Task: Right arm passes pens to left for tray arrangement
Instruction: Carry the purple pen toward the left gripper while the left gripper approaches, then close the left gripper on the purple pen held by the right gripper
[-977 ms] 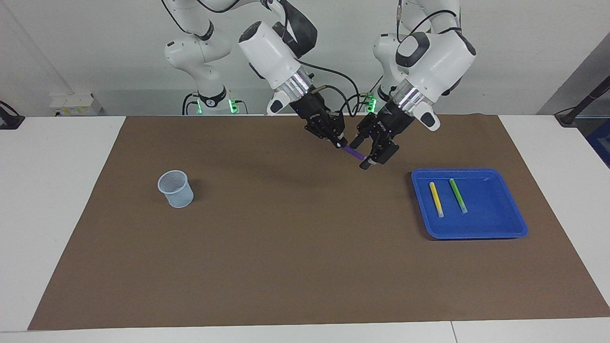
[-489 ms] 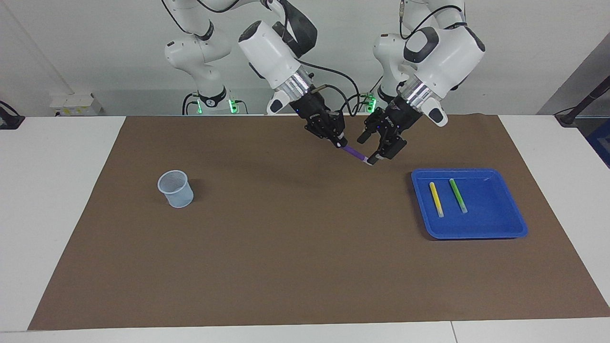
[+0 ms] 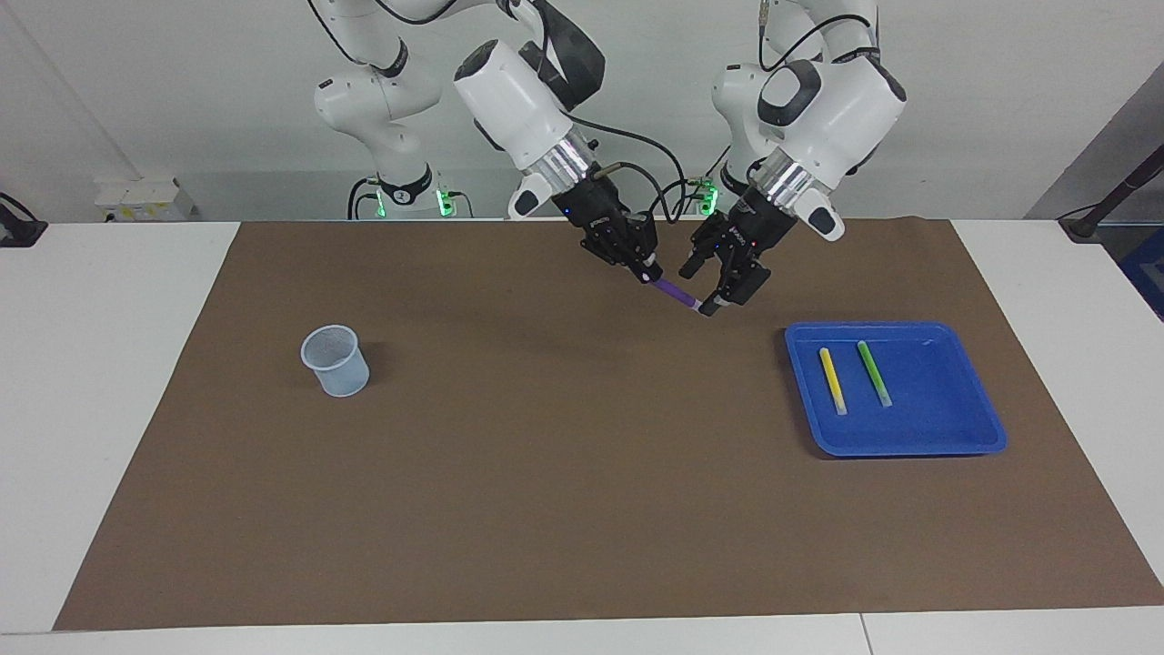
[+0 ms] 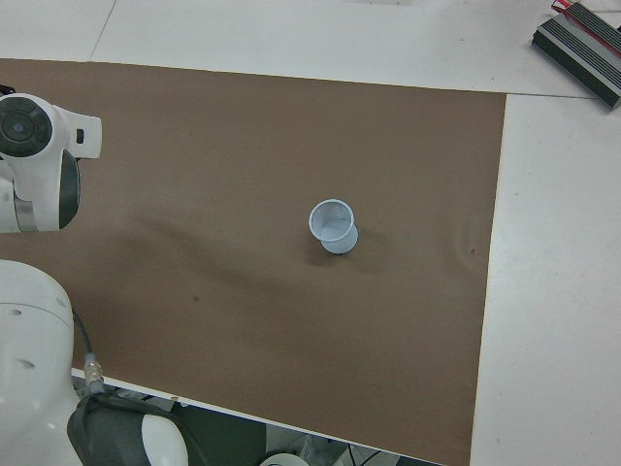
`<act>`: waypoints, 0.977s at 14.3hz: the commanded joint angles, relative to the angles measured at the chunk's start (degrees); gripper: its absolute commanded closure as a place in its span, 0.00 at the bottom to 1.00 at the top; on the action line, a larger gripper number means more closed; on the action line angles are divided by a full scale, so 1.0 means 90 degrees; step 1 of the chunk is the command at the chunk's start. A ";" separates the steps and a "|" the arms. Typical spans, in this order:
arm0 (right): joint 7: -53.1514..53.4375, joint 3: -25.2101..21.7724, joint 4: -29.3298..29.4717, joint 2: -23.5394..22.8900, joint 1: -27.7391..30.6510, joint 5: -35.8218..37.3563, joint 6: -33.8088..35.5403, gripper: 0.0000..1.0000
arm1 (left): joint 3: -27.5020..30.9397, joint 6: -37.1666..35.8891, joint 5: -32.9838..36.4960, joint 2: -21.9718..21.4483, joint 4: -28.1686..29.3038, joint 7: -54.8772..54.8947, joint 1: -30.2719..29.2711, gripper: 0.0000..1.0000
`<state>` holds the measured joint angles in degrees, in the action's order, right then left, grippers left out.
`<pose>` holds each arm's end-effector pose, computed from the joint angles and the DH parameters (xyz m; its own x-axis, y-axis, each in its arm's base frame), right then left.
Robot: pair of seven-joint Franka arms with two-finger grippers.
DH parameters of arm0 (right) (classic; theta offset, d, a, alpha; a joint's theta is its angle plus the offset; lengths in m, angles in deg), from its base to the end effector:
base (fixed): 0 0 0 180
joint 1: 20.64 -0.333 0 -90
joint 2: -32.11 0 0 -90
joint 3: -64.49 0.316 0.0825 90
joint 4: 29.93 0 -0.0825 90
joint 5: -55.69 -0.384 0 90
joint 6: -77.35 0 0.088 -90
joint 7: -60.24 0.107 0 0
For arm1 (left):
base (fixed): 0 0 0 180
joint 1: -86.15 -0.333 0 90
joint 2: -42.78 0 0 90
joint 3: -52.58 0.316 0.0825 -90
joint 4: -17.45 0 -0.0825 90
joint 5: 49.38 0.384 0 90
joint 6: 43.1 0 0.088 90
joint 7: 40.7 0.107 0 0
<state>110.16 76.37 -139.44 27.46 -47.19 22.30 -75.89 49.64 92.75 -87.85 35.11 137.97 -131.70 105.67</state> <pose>0.5025 0.3727 0.5280 0.8188 -0.5684 -0.0803 -0.4490 -0.5469 -0.7066 0.5045 -0.2174 0.5221 0.0600 0.8179 -0.5721 0.9659 0.0971 0.2402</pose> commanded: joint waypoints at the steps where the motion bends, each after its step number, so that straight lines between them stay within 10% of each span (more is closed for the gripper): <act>1: -0.0039 0.0028 0.0019 -0.0001 0.0049 -0.0177 -0.0083 1.00 | 0.0043 0.0373 -0.0081 -0.0183 0.0319 0.0063 0.0154 0.08; 14: -0.0049 0.0028 0.0019 -0.0001 0.0069 -0.0177 -0.0083 1.00 | 0.0043 0.0921 -0.0091 -0.0095 0.0505 0.0033 0.0389 0.17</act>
<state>110.16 76.24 -139.44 27.46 -47.08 22.30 -75.89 49.36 98.97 -87.85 35.12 140.65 -131.71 107.96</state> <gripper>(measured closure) 0.811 0.198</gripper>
